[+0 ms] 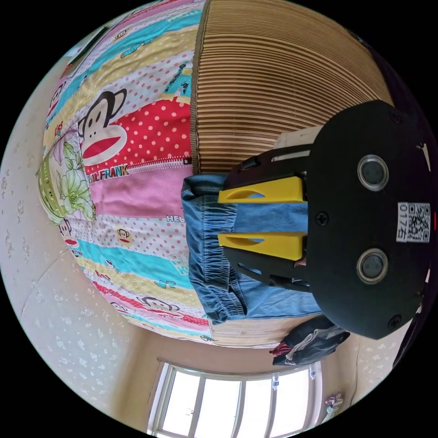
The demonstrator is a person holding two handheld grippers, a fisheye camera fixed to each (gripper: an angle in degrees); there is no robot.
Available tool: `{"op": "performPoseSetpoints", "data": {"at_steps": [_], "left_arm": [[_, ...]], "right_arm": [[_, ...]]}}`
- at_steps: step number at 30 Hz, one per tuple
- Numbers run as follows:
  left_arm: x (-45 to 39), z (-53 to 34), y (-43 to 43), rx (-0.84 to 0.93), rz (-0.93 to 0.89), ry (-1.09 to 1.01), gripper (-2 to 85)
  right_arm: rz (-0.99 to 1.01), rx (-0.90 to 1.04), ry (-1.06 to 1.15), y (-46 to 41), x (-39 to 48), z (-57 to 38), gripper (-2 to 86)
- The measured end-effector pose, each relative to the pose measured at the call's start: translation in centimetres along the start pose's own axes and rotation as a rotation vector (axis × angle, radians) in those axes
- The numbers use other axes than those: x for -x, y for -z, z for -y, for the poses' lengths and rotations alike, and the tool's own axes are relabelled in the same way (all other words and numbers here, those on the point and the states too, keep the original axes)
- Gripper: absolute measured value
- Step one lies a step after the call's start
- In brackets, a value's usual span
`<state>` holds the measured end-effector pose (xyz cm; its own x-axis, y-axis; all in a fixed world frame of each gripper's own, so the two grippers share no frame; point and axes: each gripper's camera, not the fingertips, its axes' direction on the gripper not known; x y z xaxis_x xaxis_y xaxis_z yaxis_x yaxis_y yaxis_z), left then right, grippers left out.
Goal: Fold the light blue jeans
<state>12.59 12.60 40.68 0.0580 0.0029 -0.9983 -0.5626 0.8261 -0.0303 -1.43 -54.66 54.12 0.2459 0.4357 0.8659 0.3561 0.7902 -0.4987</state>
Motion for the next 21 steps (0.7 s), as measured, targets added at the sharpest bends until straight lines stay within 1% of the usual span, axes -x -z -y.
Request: {"op": "performPoseSetpoints", "data": {"at_steps": [8, 13, 21], "left_arm": [[-2.9, -1.8, 1.3, -0.011, 0.001, 0.0, -1.0], [-4.6, -3.3, 2.4, -0.023, -0.017, 0.011, -1.0], [-7.5, -5.0, 4.9, -0.037, -0.02, 0.012, -1.0]], "right_arm": [[-0.053, 0.027, -0.02, -0.2, -1.8, 0.7, 12.0], [0.011, 0.011, -0.019, 0.2, -3.7, 0.6, 10.7], [-0.038, 0.045, -0.025, 0.8, -6.4, 2.1, 11.1]]}}
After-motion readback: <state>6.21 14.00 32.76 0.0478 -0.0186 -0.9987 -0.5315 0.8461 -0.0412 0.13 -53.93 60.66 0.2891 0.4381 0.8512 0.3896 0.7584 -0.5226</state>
